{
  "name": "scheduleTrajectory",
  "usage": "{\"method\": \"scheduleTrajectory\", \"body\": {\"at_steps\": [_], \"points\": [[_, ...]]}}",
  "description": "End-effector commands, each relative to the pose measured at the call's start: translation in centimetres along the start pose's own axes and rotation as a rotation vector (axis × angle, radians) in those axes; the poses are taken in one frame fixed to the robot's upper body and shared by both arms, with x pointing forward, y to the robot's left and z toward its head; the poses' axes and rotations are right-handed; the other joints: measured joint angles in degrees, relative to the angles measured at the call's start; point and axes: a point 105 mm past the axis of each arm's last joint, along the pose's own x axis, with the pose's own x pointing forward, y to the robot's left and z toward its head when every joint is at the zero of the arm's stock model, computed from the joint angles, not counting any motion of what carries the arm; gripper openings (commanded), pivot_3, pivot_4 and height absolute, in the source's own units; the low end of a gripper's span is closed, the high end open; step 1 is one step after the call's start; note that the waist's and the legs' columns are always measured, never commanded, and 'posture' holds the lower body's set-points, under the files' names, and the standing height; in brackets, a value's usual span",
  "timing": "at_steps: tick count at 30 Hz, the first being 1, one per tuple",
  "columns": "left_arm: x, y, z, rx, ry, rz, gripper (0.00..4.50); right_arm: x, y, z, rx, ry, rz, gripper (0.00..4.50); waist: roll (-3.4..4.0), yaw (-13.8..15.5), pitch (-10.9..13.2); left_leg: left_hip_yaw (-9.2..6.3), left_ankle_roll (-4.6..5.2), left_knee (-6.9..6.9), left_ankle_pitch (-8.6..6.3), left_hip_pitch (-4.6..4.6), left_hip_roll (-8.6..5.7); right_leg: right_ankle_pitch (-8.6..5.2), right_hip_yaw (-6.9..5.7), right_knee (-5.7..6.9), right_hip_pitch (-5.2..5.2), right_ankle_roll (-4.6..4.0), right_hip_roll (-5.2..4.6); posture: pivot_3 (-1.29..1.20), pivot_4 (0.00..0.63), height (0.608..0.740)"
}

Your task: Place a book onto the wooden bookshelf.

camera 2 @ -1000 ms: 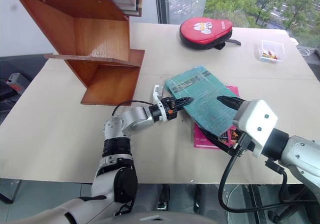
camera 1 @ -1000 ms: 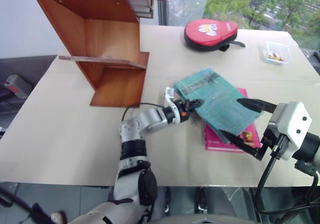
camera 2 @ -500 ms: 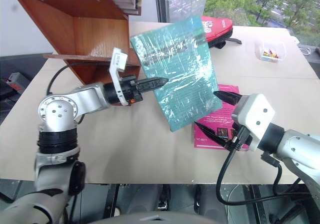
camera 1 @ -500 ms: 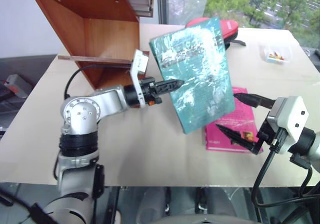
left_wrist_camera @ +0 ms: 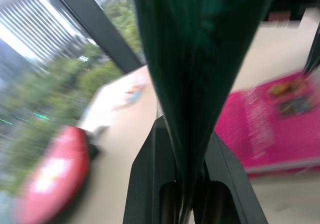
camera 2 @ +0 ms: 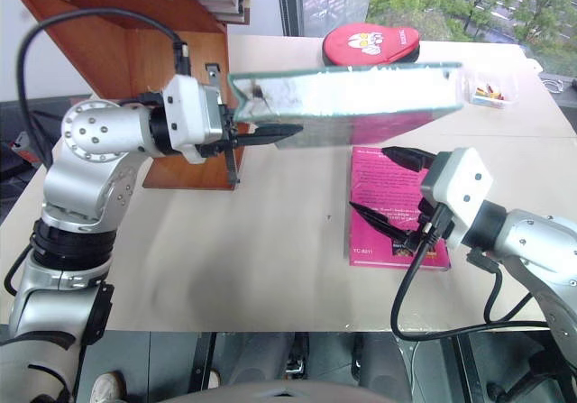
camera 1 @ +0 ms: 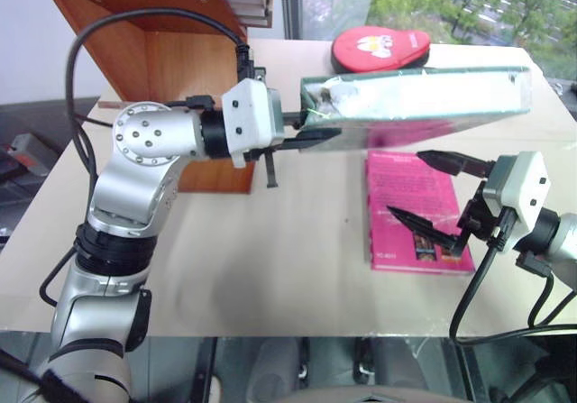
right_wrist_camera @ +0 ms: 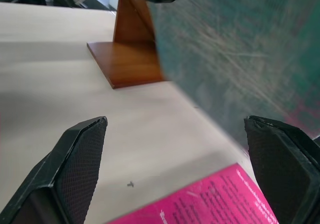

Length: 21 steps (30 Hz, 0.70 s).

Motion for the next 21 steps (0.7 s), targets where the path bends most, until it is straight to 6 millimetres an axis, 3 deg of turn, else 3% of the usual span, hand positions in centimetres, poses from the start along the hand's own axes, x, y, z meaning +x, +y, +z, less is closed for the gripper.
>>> {"method": "scheduleTrajectory", "body": {"at_steps": [1, 7, 18, 21], "points": [[-2.8, 4.3, 2.9, 0.145, 0.029, 0.088, 0.02, 0.0, -0.3, 0.6, -0.034, -0.037, 0.004, 4.50, -0.02, -0.13, 0.04, 0.02, 0.00, 0.00, 0.00, 0.00, 0.00, -0.04, 0.02, -0.01, 0.00, 0.07, 0.00, 0.00, 0.150, 0.740], [-6.2, 7.5, 5.1, 0.076, 0.151, 0.121, 0.02, 0.4, -1.0, 0.1, -0.040, -0.057, 0.026, 4.50, -0.03, -0.68, 0.22, -0.01, 0.01, -0.02, -0.01, 0.01, 0.00, -0.12, 0.03, 0.04, -0.03, 0.20, 0.01, 0.00, 0.150, 0.740], [-15.9, 6.9, 3.0, 0.107, 0.857, -0.078, 0.02, 2.0, -2.8, 0.5, -0.087, -0.119, 0.104, 4.50, -0.11, -1.52, 0.65, 0.12, 0.01, -0.01, -0.01, -0.05, 0.01, -0.15, 0.15, 0.17, -0.24, 0.23, 0.02, 0.00, 0.150, 0.740], [-17.4, 6.6, 3.3, 0.083, 0.967, -0.085, 0.02, 2.4, -3.1, 0.5, -0.097, -0.132, 0.119, 4.50, -0.16, -1.43, 0.71, 0.18, 0.01, -0.02, -0.01, -0.11, 0.00, -0.15, 0.20, 0.17, -0.32, 0.23, 0.02, 0.00, 0.150, 0.740]]}}
